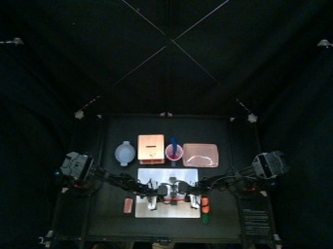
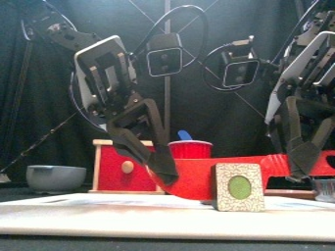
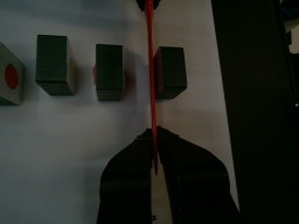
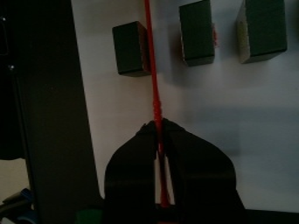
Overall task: Place sushi on board then cut the sushi with the knife then place the pieces on the plate
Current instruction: Cut the sushi into 4 pieces
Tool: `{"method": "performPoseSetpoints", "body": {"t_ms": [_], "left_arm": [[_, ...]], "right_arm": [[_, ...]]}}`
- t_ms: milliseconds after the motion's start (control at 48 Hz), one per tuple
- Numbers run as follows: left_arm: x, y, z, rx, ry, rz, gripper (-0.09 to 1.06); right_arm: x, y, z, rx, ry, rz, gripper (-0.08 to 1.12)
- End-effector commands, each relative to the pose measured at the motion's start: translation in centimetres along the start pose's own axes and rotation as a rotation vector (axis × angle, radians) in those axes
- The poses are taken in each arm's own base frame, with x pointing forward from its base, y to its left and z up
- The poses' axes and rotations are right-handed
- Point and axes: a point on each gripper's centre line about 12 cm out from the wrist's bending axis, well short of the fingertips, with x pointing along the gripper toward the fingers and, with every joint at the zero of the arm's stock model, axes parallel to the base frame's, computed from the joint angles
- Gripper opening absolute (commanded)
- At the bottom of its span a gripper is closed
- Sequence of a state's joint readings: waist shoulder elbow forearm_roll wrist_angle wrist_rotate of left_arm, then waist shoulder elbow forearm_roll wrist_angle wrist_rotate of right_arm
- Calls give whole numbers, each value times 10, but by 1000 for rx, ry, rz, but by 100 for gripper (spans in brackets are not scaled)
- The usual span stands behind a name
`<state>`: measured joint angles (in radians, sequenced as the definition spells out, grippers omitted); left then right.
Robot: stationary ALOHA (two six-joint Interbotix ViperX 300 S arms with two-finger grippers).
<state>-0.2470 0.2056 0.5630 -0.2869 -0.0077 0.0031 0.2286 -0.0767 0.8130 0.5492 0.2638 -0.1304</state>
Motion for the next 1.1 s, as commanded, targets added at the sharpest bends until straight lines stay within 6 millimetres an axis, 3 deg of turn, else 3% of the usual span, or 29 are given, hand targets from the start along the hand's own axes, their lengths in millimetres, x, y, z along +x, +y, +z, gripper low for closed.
{"method": "performPoseSetpoints", "body": {"t_ms": [21, 229, 375, 583, 833, 1104], "left_arm": [[-20, -6, 29, 4, -93, -20, 53], [-40, -6, 30, 34, -112, -25, 70], [-54, 7, 29, 39, -132, -4, 78], [-72, 32, 28, 49, -191, 44, 78], [-73, 56, 30, 57, -239, 96, 78], [-75, 76, 32, 58, -240, 138, 78]], "right_arm": [[-22, 9, 16, -19, -79, 30, 23], [-47, 0, 18, -10, -103, 33, 23], [-61, -9, 8, 15, -86, 30, 23], [-89, -24, -15, 85, -51, 34, 23], [-123, -32, -53, 202, 20, 29, 23], [-134, -40, -90, 341, 121, -21, 24]]}}
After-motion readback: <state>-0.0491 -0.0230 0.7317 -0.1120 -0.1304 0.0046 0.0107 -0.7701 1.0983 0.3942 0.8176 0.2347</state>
